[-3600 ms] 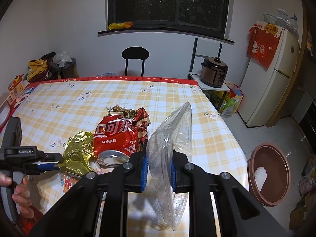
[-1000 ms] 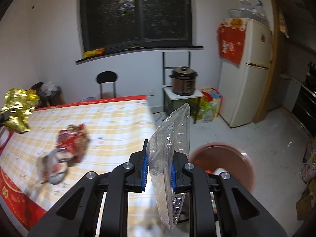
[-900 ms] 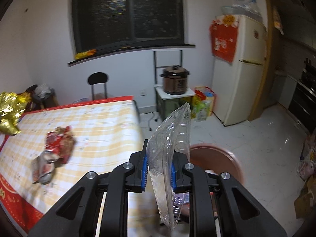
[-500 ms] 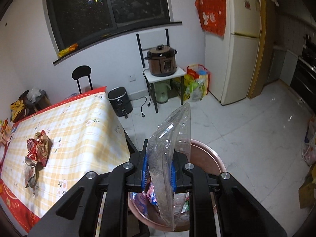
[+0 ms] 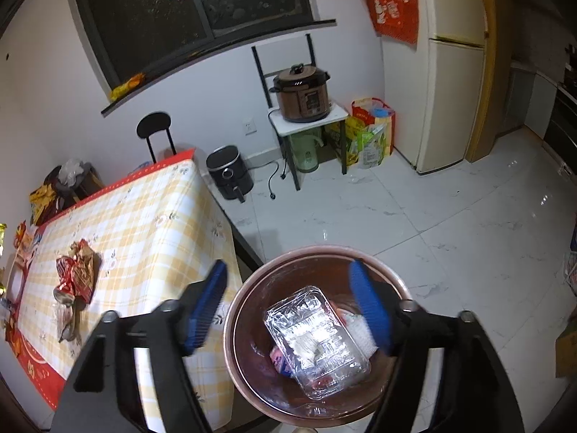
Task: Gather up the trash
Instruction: 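Move the gold foil bag over the bin and open the left tool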
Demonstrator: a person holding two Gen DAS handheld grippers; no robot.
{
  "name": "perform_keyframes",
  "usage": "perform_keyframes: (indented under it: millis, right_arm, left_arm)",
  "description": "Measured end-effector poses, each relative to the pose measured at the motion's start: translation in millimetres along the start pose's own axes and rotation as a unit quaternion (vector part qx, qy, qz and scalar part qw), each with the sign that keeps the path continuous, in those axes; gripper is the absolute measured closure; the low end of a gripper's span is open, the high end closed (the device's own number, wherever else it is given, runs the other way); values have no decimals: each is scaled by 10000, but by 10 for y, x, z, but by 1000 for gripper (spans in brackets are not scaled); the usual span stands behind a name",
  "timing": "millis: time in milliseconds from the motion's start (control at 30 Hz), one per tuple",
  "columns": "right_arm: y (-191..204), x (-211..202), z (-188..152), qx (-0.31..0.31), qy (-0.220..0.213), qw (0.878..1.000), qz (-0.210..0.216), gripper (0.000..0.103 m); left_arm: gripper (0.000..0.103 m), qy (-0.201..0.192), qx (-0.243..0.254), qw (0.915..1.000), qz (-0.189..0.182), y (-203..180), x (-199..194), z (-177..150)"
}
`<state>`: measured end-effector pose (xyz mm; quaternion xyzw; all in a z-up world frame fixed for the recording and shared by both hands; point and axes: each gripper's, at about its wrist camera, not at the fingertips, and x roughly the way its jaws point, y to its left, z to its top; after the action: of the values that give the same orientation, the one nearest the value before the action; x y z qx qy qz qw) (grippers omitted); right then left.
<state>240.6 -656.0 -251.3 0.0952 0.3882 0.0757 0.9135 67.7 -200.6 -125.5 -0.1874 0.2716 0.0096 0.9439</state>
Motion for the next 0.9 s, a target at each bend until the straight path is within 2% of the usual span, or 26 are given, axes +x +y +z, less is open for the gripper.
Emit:
perform_keyframes:
  millis: [67, 133, 367, 500, 600, 733, 900]
  right_arm:
    - [-20, -147, 37, -61, -197, 9997, -107, 10]
    - [-43, -309, 70, -109, -436, 9987, -250, 5]
    - [-283, -950, 94, -141, -1206, 9900, -713, 5]
    - [-543, -1275, 32, 28, -1463, 9844, -975, 5]
    - [-732, -1444, -48, 192, -1538, 9811, -1156, 5]
    - [-1012, -1631, -213, 450, -1556, 9761, -1447, 5]
    - [-1362, -1847, -514, 798, -1466, 9689, -1830, 5]
  left_arm:
    - [79, 21, 61, 10000, -75, -74, 32, 14]
    - [79, 58, 151, 9997, -193, -183, 80, 23]
    - [78, 329, 529, 9955, -714, -647, 362, 5]
    - [78, 596, 794, 9891, -1090, -974, 587, -83]
    - [78, 851, 974, 9822, -1361, -1225, 775, -187]
    - [78, 1294, 1284, 9682, -1716, -1589, 1090, -411]
    - [77, 1918, 1538, 9466, -2086, -1985, 1522, -753]
